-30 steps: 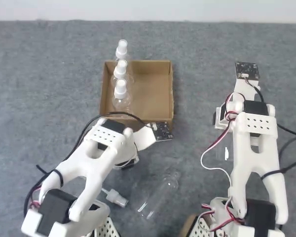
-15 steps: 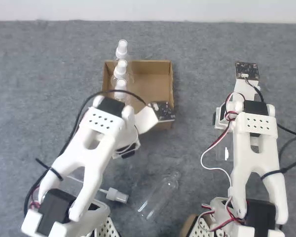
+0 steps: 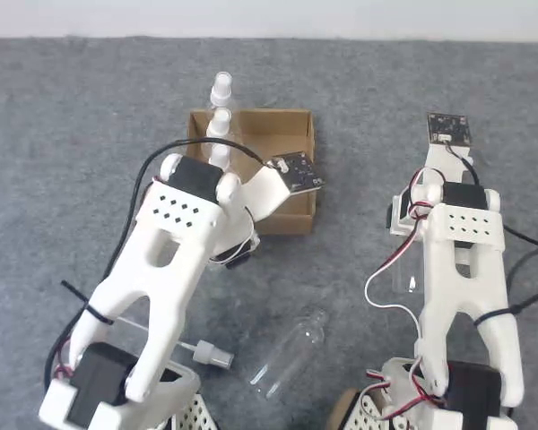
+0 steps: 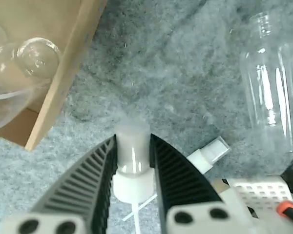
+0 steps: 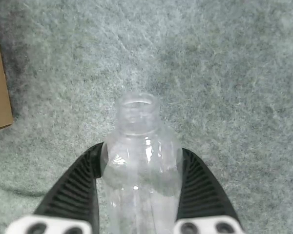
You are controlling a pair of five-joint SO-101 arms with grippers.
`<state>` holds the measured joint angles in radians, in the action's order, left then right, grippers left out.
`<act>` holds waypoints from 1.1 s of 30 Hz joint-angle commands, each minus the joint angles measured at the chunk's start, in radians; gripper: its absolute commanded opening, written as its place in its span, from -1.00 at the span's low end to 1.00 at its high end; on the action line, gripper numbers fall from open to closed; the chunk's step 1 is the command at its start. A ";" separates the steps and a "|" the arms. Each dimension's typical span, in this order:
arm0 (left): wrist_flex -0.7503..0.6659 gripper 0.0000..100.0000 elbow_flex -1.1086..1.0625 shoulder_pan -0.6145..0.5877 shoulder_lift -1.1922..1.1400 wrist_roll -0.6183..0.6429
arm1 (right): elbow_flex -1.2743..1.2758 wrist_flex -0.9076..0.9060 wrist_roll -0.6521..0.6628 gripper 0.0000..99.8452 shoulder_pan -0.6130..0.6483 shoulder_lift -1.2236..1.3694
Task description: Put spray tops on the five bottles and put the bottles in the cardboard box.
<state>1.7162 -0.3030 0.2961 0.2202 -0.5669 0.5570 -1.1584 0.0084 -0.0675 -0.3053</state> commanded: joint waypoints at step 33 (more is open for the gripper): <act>-0.184 -0.98 0.048 -0.006 0.694 0.430 | 0.104 -0.073 0.031 -0.99 0.030 -0.455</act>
<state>1.5796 -0.3030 0.2900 0.8692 -0.1757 0.6659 -1.2321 0.0207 -0.0491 -0.6567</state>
